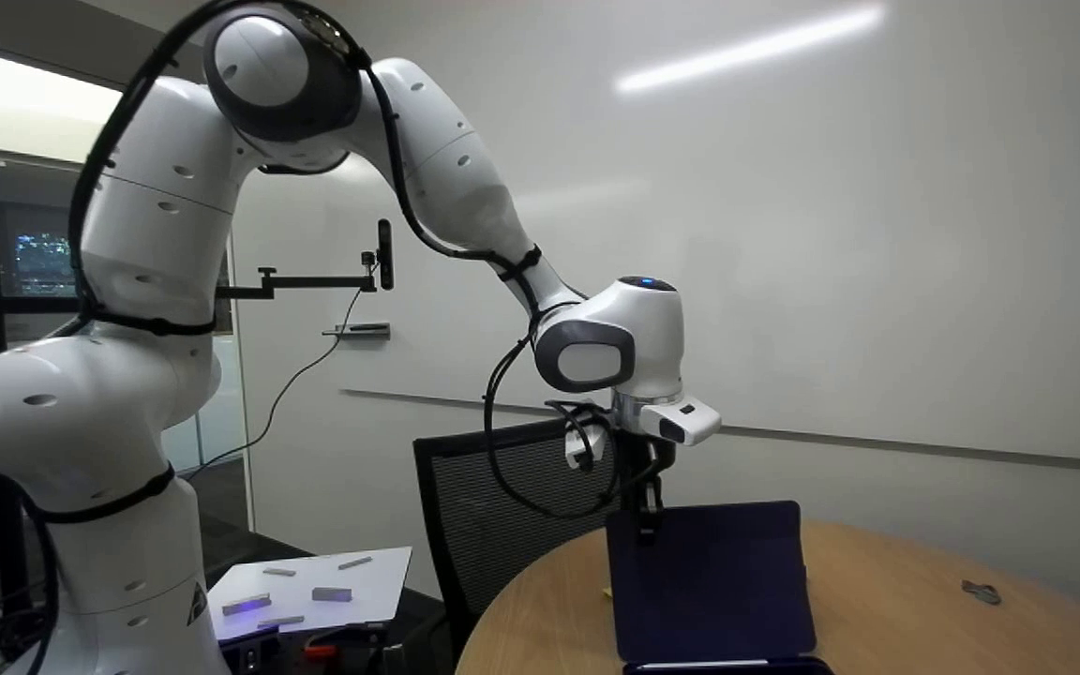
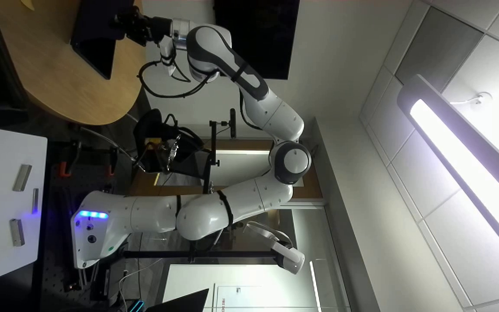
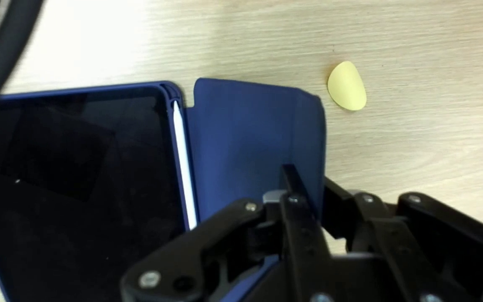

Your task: Cover the tablet with its purple cover

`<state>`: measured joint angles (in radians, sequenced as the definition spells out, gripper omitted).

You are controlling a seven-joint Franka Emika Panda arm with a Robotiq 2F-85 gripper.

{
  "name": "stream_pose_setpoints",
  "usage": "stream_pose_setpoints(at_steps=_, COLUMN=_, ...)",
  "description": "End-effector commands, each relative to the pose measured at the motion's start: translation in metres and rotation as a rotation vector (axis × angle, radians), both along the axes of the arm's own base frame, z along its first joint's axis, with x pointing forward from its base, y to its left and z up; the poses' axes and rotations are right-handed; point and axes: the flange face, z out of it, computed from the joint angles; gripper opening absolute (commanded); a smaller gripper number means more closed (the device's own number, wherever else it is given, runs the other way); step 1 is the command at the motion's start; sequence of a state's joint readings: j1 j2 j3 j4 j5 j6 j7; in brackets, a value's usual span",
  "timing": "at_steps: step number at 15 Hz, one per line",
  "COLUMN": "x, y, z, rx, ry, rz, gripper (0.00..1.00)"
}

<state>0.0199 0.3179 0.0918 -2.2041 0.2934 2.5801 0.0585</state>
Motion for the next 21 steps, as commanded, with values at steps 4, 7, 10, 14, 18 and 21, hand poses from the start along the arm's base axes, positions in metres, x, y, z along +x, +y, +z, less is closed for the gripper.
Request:
stream_pose_setpoints(at_steps=4, x=-0.029, y=-0.046, z=-0.005, rx=0.153, ry=-0.047, rz=-0.092, gripper=0.02)
stream_pose_setpoints(at_steps=7, x=-0.036, y=-0.065, z=-0.016, rx=0.202, ry=-0.048, rz=-0.129, gripper=0.02)
stream_pose_setpoints(at_steps=10, x=-0.040, y=-0.075, z=-0.020, rx=0.221, ry=-0.052, rz=-0.150, gripper=0.02)
stream_pose_setpoints(at_steps=14, x=-0.041, y=-0.078, z=-0.021, rx=0.222, ry=-0.052, rz=-0.167, gripper=0.02)
stream_pose_setpoints(at_steps=18, x=-0.043, y=-0.084, z=-0.021, rx=0.242, ry=-0.060, rz=-0.193, gripper=0.02)
stream_pose_setpoints(at_steps=21, x=-0.048, y=-0.093, z=-0.024, rx=0.271, ry=-0.066, rz=-0.227, gripper=0.02)
